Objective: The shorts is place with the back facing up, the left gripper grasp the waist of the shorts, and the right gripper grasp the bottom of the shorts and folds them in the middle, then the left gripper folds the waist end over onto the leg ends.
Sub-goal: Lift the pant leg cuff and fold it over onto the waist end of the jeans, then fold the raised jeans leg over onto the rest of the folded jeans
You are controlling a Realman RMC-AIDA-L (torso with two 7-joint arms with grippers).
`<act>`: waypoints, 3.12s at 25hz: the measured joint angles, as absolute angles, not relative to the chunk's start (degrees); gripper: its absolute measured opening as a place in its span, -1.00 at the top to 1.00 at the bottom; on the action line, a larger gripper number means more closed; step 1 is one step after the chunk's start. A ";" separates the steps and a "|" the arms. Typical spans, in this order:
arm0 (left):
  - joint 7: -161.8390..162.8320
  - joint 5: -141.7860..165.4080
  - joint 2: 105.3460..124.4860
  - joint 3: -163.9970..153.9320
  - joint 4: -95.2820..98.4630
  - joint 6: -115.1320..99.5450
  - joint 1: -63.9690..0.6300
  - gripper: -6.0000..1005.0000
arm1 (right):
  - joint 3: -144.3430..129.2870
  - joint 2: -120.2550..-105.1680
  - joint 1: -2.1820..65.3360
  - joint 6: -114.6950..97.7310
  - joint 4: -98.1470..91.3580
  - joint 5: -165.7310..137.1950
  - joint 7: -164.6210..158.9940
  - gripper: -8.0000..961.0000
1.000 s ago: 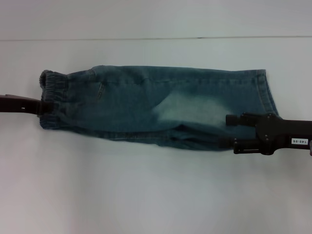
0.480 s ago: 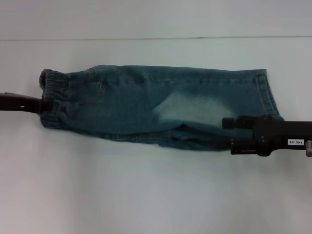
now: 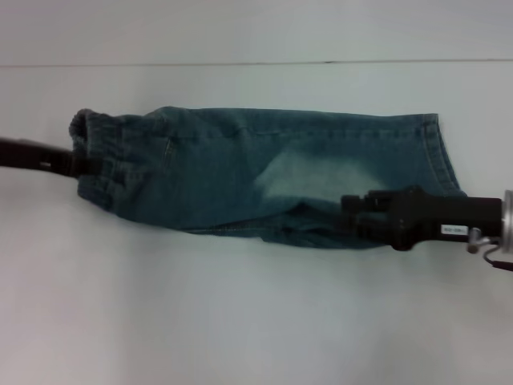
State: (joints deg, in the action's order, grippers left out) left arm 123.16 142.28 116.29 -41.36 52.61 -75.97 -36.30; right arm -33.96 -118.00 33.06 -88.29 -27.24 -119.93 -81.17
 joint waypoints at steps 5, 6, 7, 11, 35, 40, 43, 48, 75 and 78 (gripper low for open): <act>126.53 142.23 116.27 -41.39 57.66 -82.39 -38.72 0.79 | -32.30 -119.69 33.54 -80.13 -23.64 -114.30 -76.76 -0.06; 127.36 142.23 116.27 -41.40 58.70 -83.64 -39.40 0.79 | -32.29 -119.72 33.71 -78.16 -21.65 -112.10 -74.80 0.02; 128.06 142.22 116.27 -41.39 59.45 -84.62 -40.02 0.79 | -32.27 -119.76 33.87 -76.12 -19.79 -109.60 -72.76 0.20; 130.30 142.21 115.97 -41.45 61.53 -88.20 -43.13 0.80 | -32.25 -120.07 34.63 -70.00 -11.70 -97.84 -62.44 0.71; 141.42 140.18 113.93 -41.37 65.71 -98.70 -60.87 0.80 | -23.67 -121.55 54.88 -48.20 15.45 -85.76 -40.08 0.94; 141.86 138.09 113.61 -41.33 65.90 -99.70 -61.24 0.81 | -16.18 -121.51 55.74 -48.03 17.57 -95.74 -40.70 0.94; 142.16 137.97 113.60 -41.30 66.04 -99.92 -60.93 0.81 | -11.93 -121.40 55.89 -47.69 18.43 -101.16 -40.92 0.94; 142.20 137.68 113.62 -41.30 66.10 -99.92 -60.19 0.79 | -6.31 -121.22 56.23 -45.09 19.50 -108.79 -41.04 0.94; 125.44 127.53 123.13 -43.94 44.53 -86.67 -59.24 0.60 | 15.02 -119.75 35.30 -66.98 -0.22 -92.12 -40.69 0.94; 124.88 127.19 123.87 -47.01 41.95 -81.92 -59.28 0.57 | 15.00 -119.76 34.76 -68.34 -0.18 -91.10 -40.78 0.94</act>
State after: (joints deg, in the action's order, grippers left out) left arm 124.88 127.19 123.87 -47.01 41.95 -81.92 -59.28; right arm 15.00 -119.76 34.76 -68.34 -0.17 -91.10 -40.78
